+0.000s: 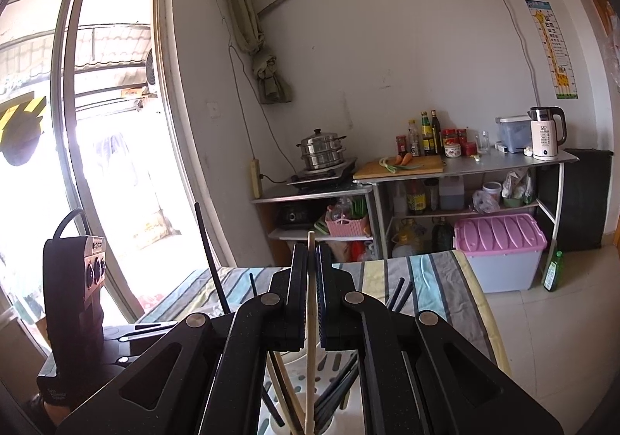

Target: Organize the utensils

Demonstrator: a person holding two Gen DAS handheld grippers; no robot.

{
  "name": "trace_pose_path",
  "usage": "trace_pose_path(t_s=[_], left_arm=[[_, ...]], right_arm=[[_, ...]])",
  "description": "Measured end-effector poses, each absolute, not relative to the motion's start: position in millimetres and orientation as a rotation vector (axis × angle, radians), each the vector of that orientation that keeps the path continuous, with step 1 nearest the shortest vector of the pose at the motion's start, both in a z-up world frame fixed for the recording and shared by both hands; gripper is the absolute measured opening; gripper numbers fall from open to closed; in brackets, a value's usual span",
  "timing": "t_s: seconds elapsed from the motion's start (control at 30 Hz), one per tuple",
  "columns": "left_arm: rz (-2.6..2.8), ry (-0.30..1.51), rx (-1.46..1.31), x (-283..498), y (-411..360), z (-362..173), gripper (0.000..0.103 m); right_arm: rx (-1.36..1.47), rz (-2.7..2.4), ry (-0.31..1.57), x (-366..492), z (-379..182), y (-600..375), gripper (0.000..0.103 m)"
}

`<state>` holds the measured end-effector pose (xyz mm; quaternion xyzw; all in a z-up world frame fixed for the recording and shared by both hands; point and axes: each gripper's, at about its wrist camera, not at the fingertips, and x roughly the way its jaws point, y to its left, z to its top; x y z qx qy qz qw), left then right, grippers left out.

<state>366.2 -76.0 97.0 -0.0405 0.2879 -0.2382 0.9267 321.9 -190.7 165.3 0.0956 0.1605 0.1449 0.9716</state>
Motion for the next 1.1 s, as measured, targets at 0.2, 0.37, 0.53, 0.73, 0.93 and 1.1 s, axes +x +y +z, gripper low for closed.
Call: trace_pose_path(t_s=[0.2,0.37,0.53,0.73,0.93,1.1], left_arm=[[-0.500,0.613,-0.077,369.4,-78.0,77.4,0.006],[-0.492,0.650,-0.060,369.0,-78.0,59.6,0.006],[-0.483,0.677,-0.063,368.2,-74.7,49.8,0.006],[-0.485,0.672,-0.039,363.3,-75.4,53.9,0.007],[-0.490,0.668,-0.046,355.9,-70.0,56.9,0.022],[-0.481,0.669,-0.045,345.0,-64.5,56.4,0.025]], right_arm=[[0.176,0.279,0.369,329.1,141.0,-189.5,0.004],[0.174,0.268,0.410,332.5,124.7,-193.8,0.004],[0.170,0.262,0.445,335.1,114.4,-196.0,0.004],[0.179,0.275,0.456,333.6,114.5,-201.4,0.004],[0.159,0.276,0.460,326.1,116.1,-200.2,0.015],[0.165,0.266,0.462,314.1,116.8,-203.9,0.015]])
